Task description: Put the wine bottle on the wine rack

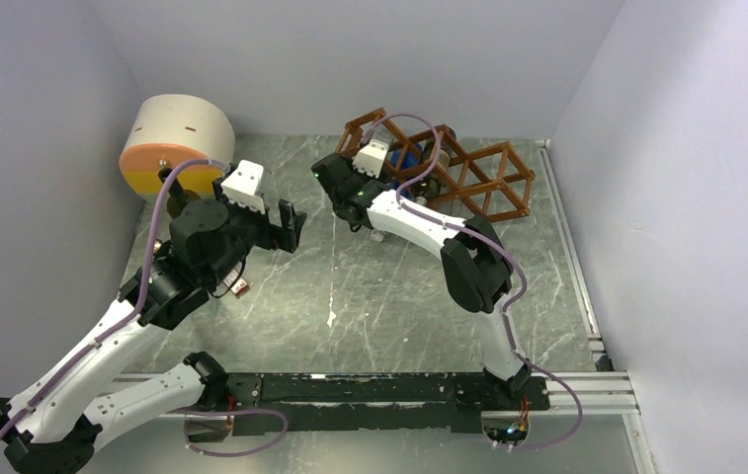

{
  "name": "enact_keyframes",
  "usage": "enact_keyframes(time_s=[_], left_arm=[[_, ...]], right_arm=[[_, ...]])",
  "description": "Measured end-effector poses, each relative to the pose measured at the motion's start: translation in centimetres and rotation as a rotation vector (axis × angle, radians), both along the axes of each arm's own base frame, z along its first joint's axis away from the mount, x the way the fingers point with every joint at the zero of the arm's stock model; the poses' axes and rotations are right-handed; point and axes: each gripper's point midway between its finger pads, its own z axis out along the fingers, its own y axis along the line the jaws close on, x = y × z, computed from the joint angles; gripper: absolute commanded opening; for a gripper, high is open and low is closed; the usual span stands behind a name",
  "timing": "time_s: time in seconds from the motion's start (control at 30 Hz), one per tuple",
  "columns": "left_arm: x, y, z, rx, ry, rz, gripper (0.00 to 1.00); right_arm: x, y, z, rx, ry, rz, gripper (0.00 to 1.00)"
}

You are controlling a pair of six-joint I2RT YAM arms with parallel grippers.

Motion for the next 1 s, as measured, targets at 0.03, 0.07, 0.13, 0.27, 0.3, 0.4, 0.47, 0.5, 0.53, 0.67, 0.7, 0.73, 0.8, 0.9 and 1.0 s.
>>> enact_keyframes(time_s=[0.03, 0.07, 0.13, 0.27, 0.3, 0.4, 0.47, 0.5, 0.53, 0.67, 0.7, 0.73, 0.8, 0.9, 1.0], left_arm=[[0.0, 0.0, -0.1, 0.001, 0.002, 0.000, 0.95], [0.0, 0.0, -0.1, 0.001, 0.005, 0.000, 0.95], [0.0, 0.0, -0.1, -0.001, 0.008, 0.001, 0.95], [0.1, -0.1, 0.1, -0.002, 0.008, 0.001, 0.95], [0.1, -0.2, 0.2, -0.002, 0.008, 0.001, 0.95], [0.2, -0.2, 0.1, -0.001, 0.010, 0.001, 0.95], [0.2, -0.3, 0.0, -0.003, 0.015, 0.002, 0.95], [0.3, -0.3, 0.0, -0.003, 0.017, 0.003, 0.95], [0.3, -0.4, 0.1, -0.004, 0.020, 0.003, 0.95], [0.5, -0.5, 0.1, -0.007, 0.027, 0.005, 0.95], [0.5, -0.6, 0.2, -0.008, 0.027, 0.005, 0.95], [0.5, -0.6, 0.2, -0.008, 0.028, 0.005, 0.95], [0.6, -0.6, 0.2, -0.008, 0.028, 0.005, 0.95], [0.6, -0.7, 0.1, -0.010, 0.033, 0.006, 0.95], [0.7, -0.9, -0.1, -0.009, 0.040, 0.007, 0.95]], right_arm=[[0.2, -0.1, 0.0, 0.005, -0.001, 0.000, 0.10], [0.4, -0.2, 0.1, 0.011, -0.001, 0.002, 0.13], [0.9, -0.4, 0.2, 0.017, -0.003, 0.005, 0.20], [1.7, -0.7, 0.3, 0.029, -0.005, 0.013, 0.35], [1.9, -0.7, 0.3, 0.032, -0.006, 0.014, 0.39], [2.2, -0.8, 0.2, 0.037, -0.005, 0.023, 0.49], [2.3, -0.6, 0.1, 0.046, 0.002, 0.038, 0.55], [2.4, -0.5, 0.0, 0.051, 0.005, 0.044, 0.56], [2.5, -0.4, -0.1, 0.060, 0.007, 0.055, 0.59], [2.8, 0.1, -0.7, 0.100, 0.010, 0.087, 0.70], [2.9, 0.2, -0.7, 0.109, 0.007, 0.092, 0.72], [3.0, 0.2, -0.7, 0.117, 0.007, 0.102, 0.74], [3.0, 0.4, -0.8, 0.129, 0.015, 0.124, 0.77], [2.9, 0.4, -0.9, 0.137, 0.021, 0.151, 0.81], [2.7, 0.3, -0.4, 0.150, 0.015, 0.178, 0.83]])
